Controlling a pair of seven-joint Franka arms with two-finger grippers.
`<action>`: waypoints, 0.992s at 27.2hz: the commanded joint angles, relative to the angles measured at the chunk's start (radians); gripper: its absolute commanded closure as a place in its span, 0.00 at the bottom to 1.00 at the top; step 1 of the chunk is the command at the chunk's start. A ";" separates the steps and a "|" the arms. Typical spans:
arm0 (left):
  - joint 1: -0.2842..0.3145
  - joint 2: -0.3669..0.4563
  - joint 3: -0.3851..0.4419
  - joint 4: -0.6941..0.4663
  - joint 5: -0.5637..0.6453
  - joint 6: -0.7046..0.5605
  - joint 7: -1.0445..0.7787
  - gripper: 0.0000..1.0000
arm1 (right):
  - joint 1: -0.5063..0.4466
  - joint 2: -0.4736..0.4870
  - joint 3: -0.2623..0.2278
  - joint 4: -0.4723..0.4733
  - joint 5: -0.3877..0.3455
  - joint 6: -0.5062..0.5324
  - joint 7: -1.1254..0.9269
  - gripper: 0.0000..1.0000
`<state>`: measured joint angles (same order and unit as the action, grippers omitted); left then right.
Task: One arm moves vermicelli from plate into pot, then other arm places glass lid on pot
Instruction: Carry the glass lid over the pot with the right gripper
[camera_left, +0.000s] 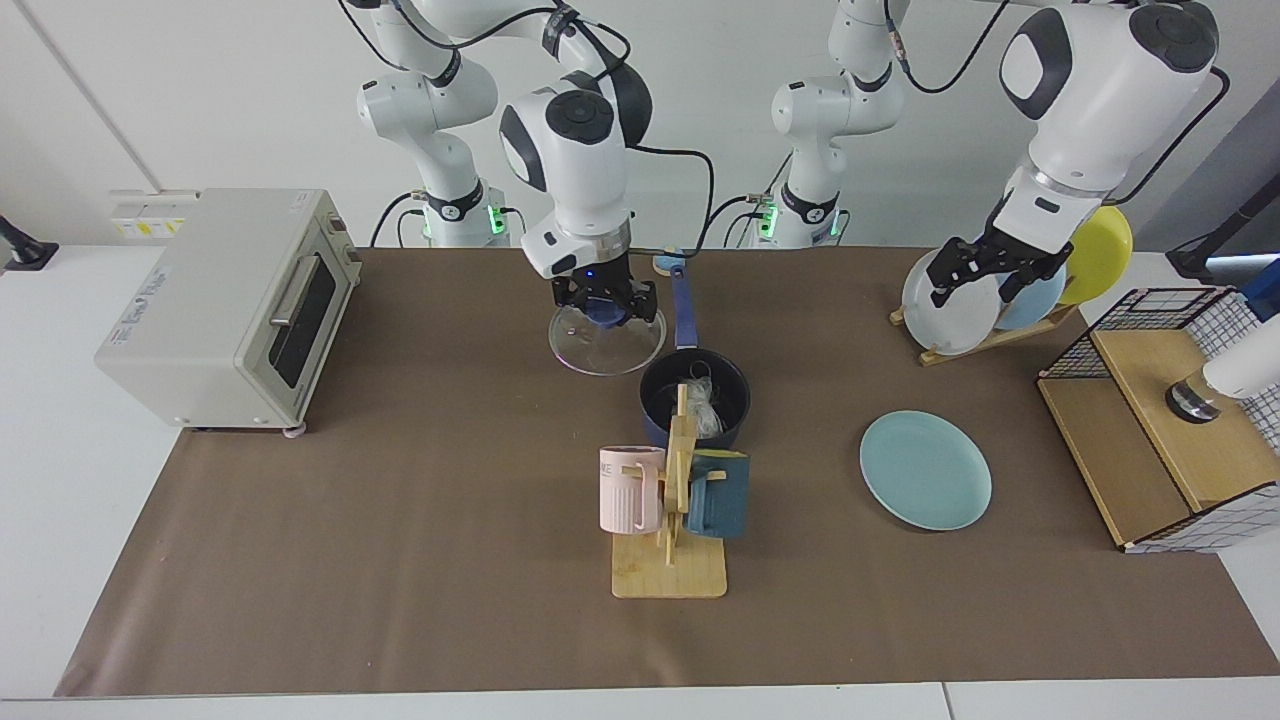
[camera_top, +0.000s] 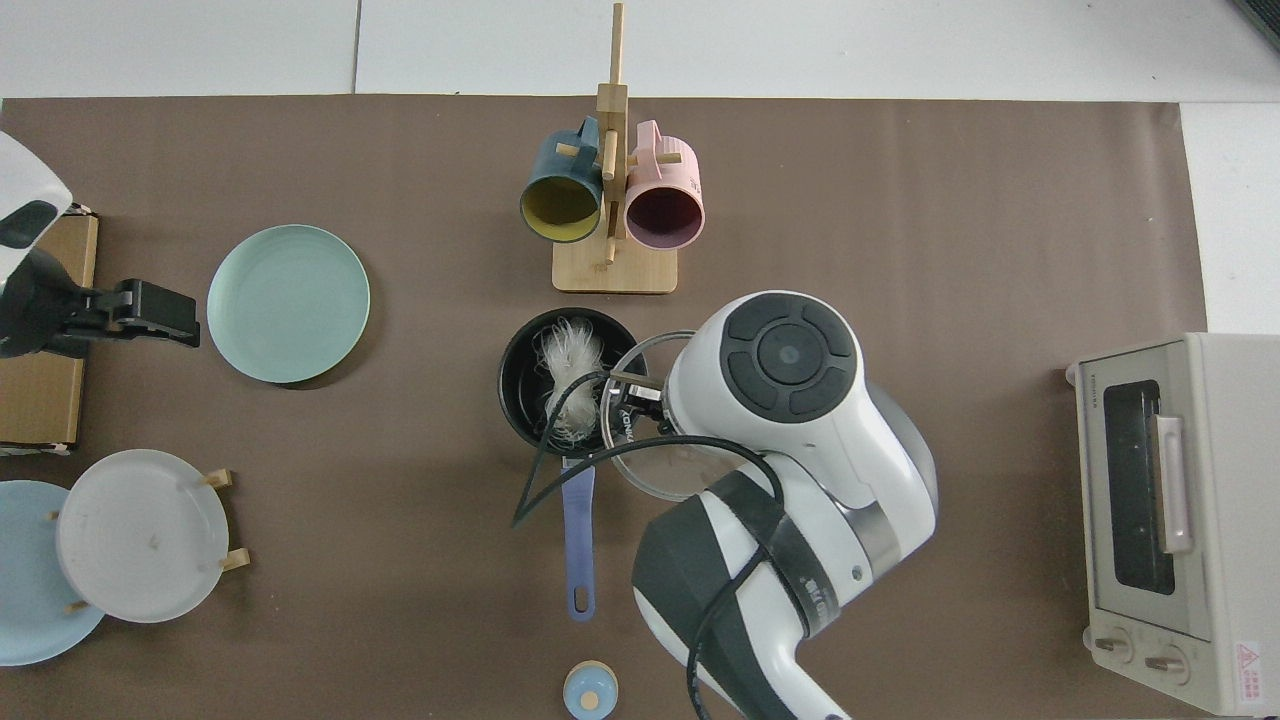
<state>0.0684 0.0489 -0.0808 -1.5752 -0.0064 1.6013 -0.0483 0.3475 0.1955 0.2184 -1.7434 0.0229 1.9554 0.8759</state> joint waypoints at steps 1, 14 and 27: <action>-0.032 -0.089 0.044 -0.135 -0.020 0.034 0.062 0.00 | 0.065 0.178 -0.001 0.244 -0.056 -0.052 0.139 1.00; -0.019 -0.095 0.038 -0.154 -0.017 0.083 0.053 0.00 | 0.133 0.416 -0.016 0.502 -0.095 -0.055 0.239 1.00; 0.025 -0.093 -0.019 -0.154 -0.015 0.097 0.059 0.00 | 0.152 0.456 -0.004 0.507 -0.093 -0.018 0.268 1.00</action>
<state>0.0752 -0.0169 -0.0811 -1.6915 -0.0066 1.6708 0.0015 0.4840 0.6222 0.2103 -1.2761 -0.0588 1.9332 1.1112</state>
